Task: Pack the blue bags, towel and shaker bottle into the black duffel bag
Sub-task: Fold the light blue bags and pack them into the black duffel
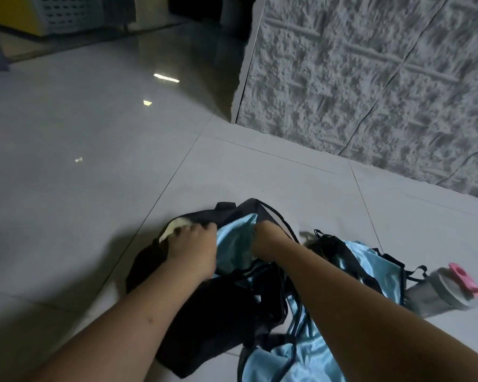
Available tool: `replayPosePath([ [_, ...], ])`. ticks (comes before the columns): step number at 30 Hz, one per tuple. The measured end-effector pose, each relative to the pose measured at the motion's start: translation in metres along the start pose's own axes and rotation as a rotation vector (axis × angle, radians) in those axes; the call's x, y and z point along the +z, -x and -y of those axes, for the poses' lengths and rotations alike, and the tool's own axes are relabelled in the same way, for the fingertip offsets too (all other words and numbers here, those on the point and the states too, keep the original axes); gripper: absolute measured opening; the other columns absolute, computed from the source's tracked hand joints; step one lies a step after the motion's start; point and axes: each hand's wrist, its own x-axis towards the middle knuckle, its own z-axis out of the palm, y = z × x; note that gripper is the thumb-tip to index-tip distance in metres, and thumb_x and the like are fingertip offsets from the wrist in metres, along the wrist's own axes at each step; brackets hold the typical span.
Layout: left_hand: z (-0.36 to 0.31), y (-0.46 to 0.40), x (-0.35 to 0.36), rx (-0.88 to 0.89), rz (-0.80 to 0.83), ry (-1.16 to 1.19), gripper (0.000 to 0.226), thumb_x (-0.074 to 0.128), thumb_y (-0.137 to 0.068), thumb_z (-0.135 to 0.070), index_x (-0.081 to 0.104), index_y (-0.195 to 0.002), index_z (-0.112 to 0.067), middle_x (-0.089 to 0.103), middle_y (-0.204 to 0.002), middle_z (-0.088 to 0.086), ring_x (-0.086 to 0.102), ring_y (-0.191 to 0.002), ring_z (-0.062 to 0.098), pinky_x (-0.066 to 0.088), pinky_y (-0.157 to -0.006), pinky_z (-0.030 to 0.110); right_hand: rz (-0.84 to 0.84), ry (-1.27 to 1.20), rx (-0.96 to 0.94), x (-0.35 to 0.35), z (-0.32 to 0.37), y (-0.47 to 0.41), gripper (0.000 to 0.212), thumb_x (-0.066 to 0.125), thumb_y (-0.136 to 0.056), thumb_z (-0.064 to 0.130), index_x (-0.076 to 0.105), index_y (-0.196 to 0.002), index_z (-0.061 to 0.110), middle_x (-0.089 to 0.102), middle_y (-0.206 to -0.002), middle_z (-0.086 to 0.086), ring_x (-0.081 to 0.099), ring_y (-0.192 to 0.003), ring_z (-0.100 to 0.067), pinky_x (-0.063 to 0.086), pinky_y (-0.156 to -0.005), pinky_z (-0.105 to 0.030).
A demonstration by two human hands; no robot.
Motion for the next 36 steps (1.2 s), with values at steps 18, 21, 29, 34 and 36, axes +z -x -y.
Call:
replayPosePath([
  [18, -0.031, -0.012, 0.053, 0.173, 0.202, -0.123, 0.063, 0.052, -0.093, -0.021, 0.038, -0.155, -0.021, 0.023, -0.167, 0.007, 0.008, -0.157, 0.037, 0.019, -0.123, 0.056, -0.258, 0.089, -0.131, -0.023, -0.044, 0.039, 0.051, 0.059, -0.087, 0.005, 0.067, -0.134, 0.022, 0.071, -0.125, -0.008, 0.066, -0.110, -0.030, 0.055, -0.087, -0.034],
  [21, -0.049, -0.005, 0.028, 0.267, 0.055, 0.084, 0.042, 0.057, -0.091, -0.033, 0.058, -0.131, -0.022, 0.055, -0.141, 0.009, 0.044, -0.138, 0.033, 0.037, -0.113, 0.049, -0.426, -0.131, -0.085, -0.031, -0.065, 0.058, 0.038, 0.052, -0.090, 0.007, 0.077, -0.115, 0.020, 0.077, -0.110, -0.004, 0.070, -0.099, -0.024, 0.052, -0.080, -0.024],
  [29, -0.145, 0.071, 0.029, 0.695, -0.059, 0.512, 0.023, 0.054, -0.098, -0.029, 0.074, -0.109, -0.025, 0.069, -0.096, -0.005, 0.062, -0.085, 0.013, 0.049, -0.078, 0.025, -0.339, -0.240, 0.264, 0.017, -0.197, 0.103, 0.030, 0.060, -0.090, 0.010, 0.076, -0.115, 0.014, 0.077, -0.109, -0.008, 0.070, -0.090, -0.026, 0.051, -0.066, -0.024],
  [34, -0.185, 0.088, 0.080, 0.894, 0.012, 0.018, 0.007, 0.063, -0.077, -0.025, 0.063, -0.071, -0.021, 0.063, -0.068, -0.002, 0.060, -0.071, 0.024, 0.048, -0.073, 0.036, -0.276, -0.337, 0.365, 0.053, -0.264, 0.128, 0.026, 0.066, -0.085, 0.009, 0.079, -0.107, 0.014, 0.078, -0.101, -0.009, 0.069, -0.090, -0.030, 0.049, -0.072, -0.029],
  [36, -0.200, 0.089, 0.102, 0.932, 0.014, -0.113, 0.007, 0.069, -0.069, -0.024, 0.062, -0.067, -0.022, 0.061, -0.066, -0.002, 0.058, -0.070, 0.022, 0.047, -0.073, 0.036, -0.280, -0.421, 0.429, 0.066, -0.284, 0.133, 0.032, 0.067, -0.087, 0.012, 0.075, -0.117, 0.018, 0.077, -0.105, -0.007, 0.070, -0.084, -0.027, 0.052, -0.070, -0.029],
])
